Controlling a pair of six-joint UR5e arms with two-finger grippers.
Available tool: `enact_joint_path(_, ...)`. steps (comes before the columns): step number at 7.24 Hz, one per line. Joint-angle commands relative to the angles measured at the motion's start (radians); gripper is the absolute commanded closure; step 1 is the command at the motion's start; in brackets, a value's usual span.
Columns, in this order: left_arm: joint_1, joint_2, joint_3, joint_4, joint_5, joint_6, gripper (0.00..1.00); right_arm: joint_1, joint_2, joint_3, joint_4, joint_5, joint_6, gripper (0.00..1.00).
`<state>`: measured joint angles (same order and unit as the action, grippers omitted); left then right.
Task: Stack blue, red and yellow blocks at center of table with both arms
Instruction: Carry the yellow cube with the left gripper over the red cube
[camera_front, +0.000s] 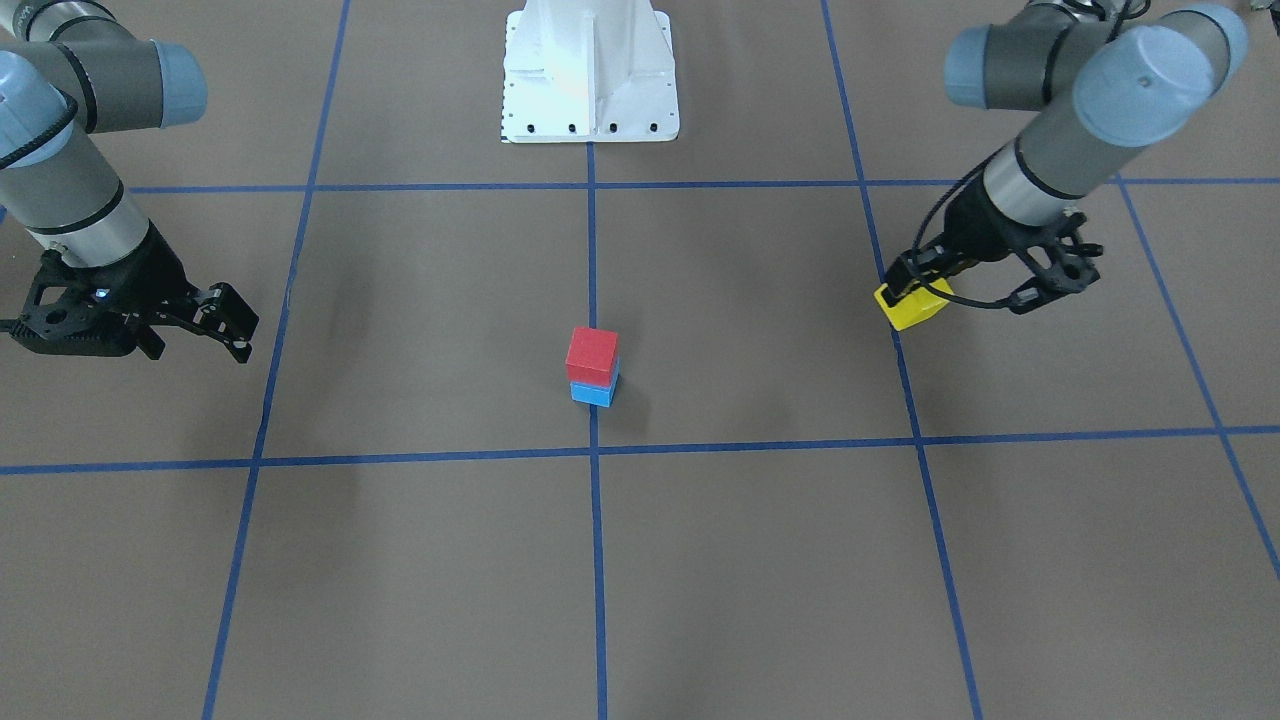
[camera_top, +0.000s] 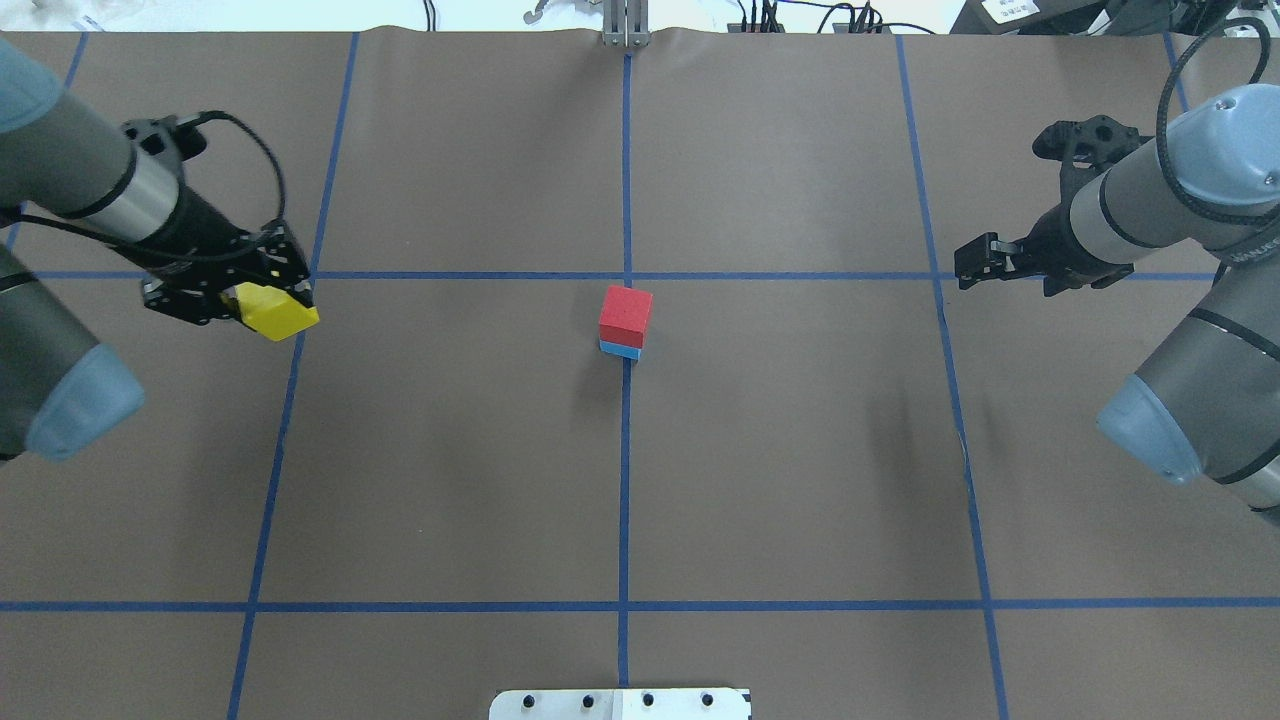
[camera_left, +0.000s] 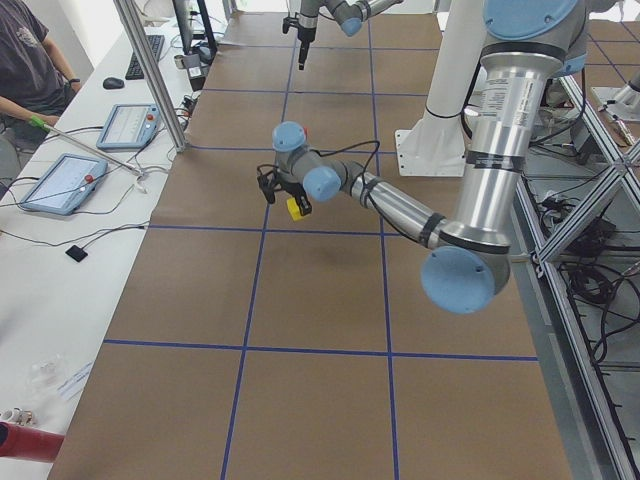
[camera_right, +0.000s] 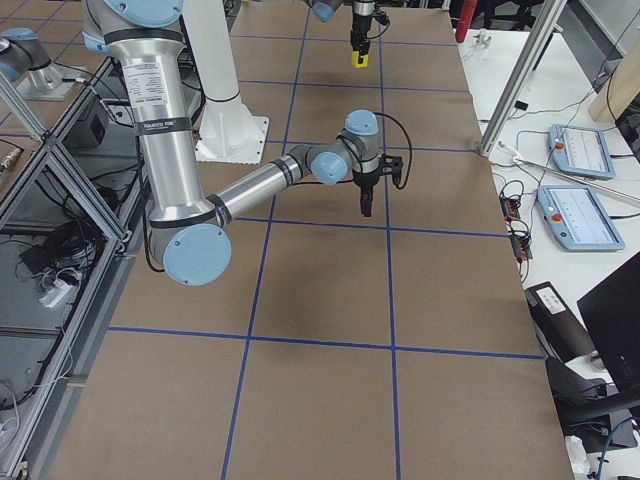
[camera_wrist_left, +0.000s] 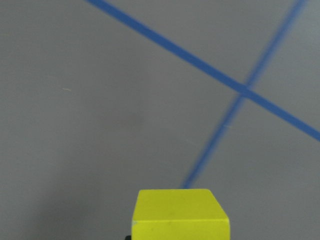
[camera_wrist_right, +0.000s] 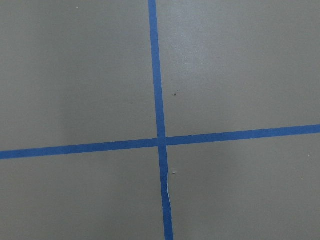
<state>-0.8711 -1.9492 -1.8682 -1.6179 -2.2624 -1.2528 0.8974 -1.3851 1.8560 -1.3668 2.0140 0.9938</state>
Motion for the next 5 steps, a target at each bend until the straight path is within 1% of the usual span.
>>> enact_joint_path(1,0.119,-0.339,0.167,0.139,0.109,0.199,1.00,0.005,-0.002,-0.006,0.000,0.002,-0.004,0.00)
enact_joint_path(2,0.135,-0.500,0.314,0.144,0.125,0.203,1.00,0.012,-0.012,-0.007,0.000,0.005,-0.007,0.00)
enact_joint_path(3,0.135,-0.598,0.399,0.144,0.168,0.260,1.00,0.026,-0.018,-0.011,0.000,0.003,-0.047,0.00)
enact_joint_path(4,0.173,-0.641,0.462,0.144,0.250,0.277,1.00,0.041,-0.047,-0.017,-0.001,0.009,-0.094,0.00)
enact_joint_path(5,0.197,-0.672,0.522,0.144,0.256,0.318,1.00,0.066,-0.058,-0.015,0.000,0.017,-0.127,0.00)
